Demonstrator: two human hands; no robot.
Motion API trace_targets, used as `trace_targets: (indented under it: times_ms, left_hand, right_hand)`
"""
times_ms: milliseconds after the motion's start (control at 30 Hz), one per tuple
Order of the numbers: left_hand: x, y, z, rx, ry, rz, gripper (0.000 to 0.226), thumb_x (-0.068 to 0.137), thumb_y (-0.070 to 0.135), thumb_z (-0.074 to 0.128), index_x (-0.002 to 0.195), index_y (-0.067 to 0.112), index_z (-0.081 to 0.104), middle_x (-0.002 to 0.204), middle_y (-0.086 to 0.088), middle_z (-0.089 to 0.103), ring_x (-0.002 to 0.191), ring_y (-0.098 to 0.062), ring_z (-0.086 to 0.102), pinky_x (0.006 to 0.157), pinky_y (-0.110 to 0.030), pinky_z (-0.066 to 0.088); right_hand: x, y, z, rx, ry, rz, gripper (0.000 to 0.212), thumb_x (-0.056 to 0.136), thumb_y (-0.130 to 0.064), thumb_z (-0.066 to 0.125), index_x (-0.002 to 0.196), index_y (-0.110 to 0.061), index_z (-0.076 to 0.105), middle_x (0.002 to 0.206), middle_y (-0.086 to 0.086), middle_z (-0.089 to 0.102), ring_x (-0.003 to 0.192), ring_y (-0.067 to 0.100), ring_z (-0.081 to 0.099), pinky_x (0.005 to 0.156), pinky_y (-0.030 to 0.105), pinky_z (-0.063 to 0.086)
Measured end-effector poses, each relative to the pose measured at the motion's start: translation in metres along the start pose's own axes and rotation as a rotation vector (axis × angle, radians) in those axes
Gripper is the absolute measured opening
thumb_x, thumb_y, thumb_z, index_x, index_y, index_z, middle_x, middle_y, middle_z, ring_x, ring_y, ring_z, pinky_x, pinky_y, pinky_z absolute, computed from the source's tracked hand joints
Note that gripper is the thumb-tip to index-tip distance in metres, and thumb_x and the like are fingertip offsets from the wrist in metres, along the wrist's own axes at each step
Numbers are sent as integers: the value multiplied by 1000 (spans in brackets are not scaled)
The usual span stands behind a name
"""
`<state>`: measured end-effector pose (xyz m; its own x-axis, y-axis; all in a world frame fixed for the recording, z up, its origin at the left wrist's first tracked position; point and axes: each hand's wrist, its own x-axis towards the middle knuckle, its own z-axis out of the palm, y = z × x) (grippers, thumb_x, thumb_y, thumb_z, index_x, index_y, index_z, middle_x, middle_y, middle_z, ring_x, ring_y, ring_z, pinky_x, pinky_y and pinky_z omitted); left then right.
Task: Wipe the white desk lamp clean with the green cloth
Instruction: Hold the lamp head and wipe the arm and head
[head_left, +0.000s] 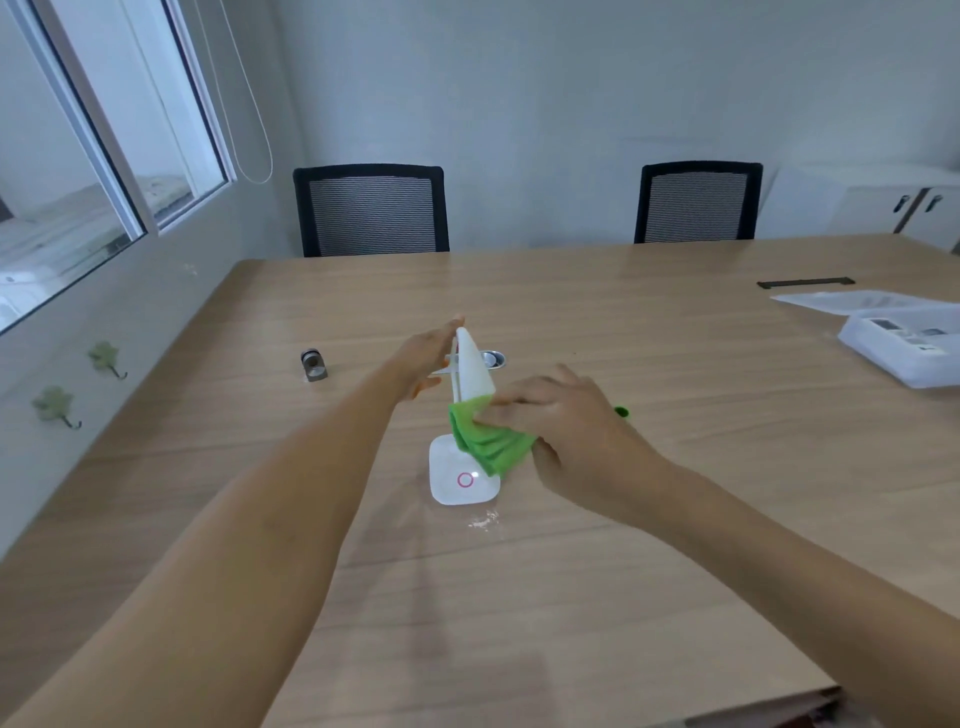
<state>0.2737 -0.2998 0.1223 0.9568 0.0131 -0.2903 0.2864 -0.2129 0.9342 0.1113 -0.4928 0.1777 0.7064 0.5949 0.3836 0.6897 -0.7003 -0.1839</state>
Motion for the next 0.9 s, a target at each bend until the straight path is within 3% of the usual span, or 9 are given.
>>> trace_targets:
  times_ms: [133,300,367,433,533,633,700,800,900]
  left_hand:
    - [-9,7,4,16,-34,1,51,84,64,48,101,19,64,99,0,65,96,-19,58,89,-34,41]
    - [-10,9,6,-72,-45,-17,52,86,60,51,100,13,65,102,-3,67,102,-22,60,104,-39,43]
    - [-10,8,7,-101,-55,-33,38,92,53,48,85,18,62,86,-1,63,94,-22,59,92,-35,47]
    - [-13,10,11,-124,-68,-45,31,96,45,46,87,18,59,87,-1,61,96,-25,62,81,-31,49]
    - [-14,10,14,-117,-7,-45,39,96,48,44,80,14,56,81,-4,58,76,-17,57,71,-27,46]
    - [-10,10,13,-71,-39,-29,54,94,54,43,111,8,64,110,-9,65,89,-19,59,76,-29,47]
    - [-10,9,13,-48,-17,-31,62,94,56,43,130,8,58,124,-4,62,90,-13,60,75,-25,47]
    - [-11,12,14,13,-8,-16,60,95,55,38,131,12,56,114,3,57,72,-4,53,53,-21,36]
    - [-14,12,14,-14,-27,-22,52,95,53,41,118,10,61,112,-3,63,77,-11,57,62,-22,44]
  right_hand:
    - [-32,-10,-6,3,82,-96,61,64,-8,27,104,-20,71,108,0,73,93,29,61,72,43,54]
    - [7,1,-18,29,195,-1,66,62,-9,24,108,-19,71,109,3,72,92,37,59,79,46,52]
    - [32,14,-11,10,148,70,69,62,-17,21,110,-21,69,110,4,72,95,37,58,82,47,50]
    - [49,22,-2,6,85,123,73,61,-26,17,113,-23,68,111,5,71,100,36,58,84,47,48]
    - [51,15,4,8,7,147,71,65,-22,16,115,-28,66,114,2,70,104,34,56,87,46,45]
    - [28,2,4,-26,-20,101,66,65,-4,30,117,-26,65,118,0,67,105,31,50,86,40,41]
    - [2,-7,4,-78,29,16,64,66,-1,30,113,-24,67,113,-1,70,102,26,47,79,36,41]
    - [-24,-13,2,-107,56,-103,61,65,-8,26,105,-23,69,108,-3,71,98,17,42,75,28,32]
    - [-12,-13,-9,-37,108,-108,62,63,-8,28,106,-22,70,109,1,71,98,27,54,79,34,42]
